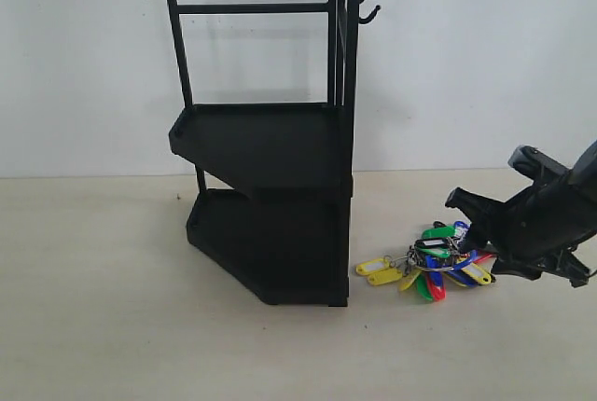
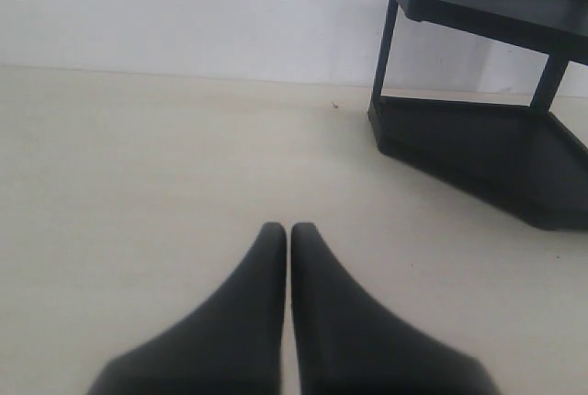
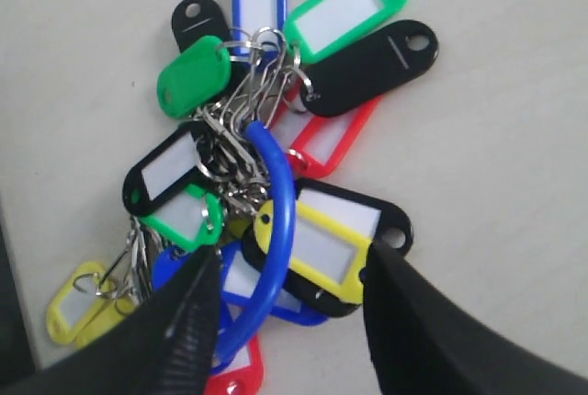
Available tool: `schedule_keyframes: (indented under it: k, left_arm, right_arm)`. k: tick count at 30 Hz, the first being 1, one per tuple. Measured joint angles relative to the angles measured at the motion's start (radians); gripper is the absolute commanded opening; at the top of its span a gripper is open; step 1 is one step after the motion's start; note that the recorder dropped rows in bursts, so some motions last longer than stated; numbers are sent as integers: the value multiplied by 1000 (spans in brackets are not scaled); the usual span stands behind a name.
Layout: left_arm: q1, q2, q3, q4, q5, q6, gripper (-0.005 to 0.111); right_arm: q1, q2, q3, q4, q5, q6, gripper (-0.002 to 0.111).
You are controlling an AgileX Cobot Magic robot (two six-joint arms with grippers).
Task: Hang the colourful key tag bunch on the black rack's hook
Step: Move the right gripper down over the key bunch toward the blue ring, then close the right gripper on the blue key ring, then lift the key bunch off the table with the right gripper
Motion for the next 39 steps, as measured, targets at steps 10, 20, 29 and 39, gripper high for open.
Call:
schedule_keyframes:
  k: [10,20,29,39]
  left_arm:
    - [0,0,0,0,0,0,4]
    - [0,0,0,0,0,0,4]
    - [0,0,0,0,0,0,4]
    - [0,0,0,0,0,0,4]
  right_arm:
    - [32,0,0,4,-30,0,47]
    - [35,0,0,4,-54,0,47]
    - [56,56,-2,27,-120,-7,27]
    - [56,65,-2,29,-148,-24,0]
